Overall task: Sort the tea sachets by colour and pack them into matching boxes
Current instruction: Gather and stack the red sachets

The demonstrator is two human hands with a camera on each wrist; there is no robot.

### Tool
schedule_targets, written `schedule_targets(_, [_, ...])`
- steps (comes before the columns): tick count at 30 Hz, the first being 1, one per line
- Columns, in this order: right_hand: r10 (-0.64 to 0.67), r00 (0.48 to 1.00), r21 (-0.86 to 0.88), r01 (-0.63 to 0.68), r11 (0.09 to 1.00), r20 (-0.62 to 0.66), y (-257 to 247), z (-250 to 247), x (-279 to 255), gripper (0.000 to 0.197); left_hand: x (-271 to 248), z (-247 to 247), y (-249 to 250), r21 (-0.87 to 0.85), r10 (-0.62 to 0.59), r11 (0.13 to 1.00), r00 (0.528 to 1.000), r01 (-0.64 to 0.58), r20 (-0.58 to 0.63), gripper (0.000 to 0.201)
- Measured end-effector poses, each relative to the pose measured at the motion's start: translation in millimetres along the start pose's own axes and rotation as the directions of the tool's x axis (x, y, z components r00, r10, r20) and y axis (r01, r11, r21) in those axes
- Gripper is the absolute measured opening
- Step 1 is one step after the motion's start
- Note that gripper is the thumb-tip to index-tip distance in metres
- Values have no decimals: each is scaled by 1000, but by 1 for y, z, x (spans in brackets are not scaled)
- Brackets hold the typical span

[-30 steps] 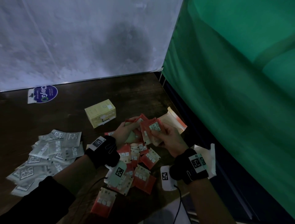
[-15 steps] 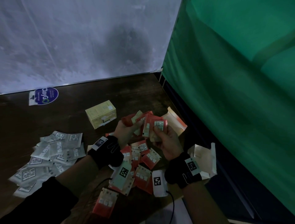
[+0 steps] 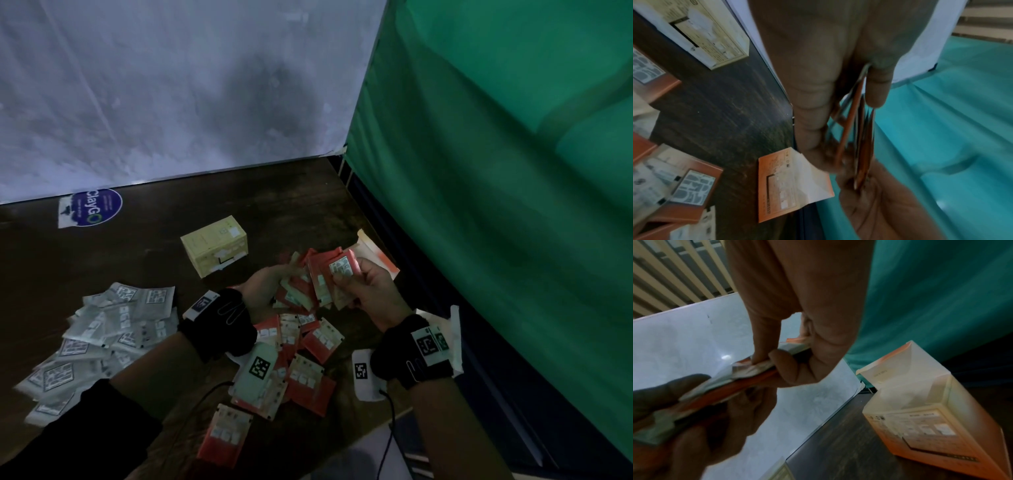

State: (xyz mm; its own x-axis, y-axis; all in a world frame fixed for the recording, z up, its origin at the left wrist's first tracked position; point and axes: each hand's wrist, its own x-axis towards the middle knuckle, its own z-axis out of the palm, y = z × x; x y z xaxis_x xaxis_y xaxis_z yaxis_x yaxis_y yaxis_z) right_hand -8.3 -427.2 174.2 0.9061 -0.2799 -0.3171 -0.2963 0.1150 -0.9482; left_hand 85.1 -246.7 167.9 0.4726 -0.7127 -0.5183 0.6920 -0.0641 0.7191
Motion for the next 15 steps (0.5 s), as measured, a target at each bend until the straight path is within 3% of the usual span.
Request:
schedule_targets(2, [-8,1000,-10,7,1000,-13,1,1,1,26,3,-1,-3,41,8,999,1000,-7,-29,39])
schedule_targets(4, [-9,1000,3,9,1000,-19,3,1,2,26,8,-3,-7,-21,84,996,996,-84,19,45])
schedule_targets(6, [5,1000,52,-5,999,-11,3,1,2,23,11,-2,-8,-117,201,974,977,-193,65,46])
schedule_targets(9, [33,999,154,-39,987,43,4,6,0,19,14,-1,-10,-84,296,953,954,-291,51,42])
schedule_targets(12, [47,998,189,-55,980,45,6,10,-1,16,17,-4,-9,-61,273,961,960,-270,60,58])
schedule_targets(15, [22,999,219,-27,975,23,5,8,1,19,15,-6,-8,-72,234,971,967,-228,97,58])
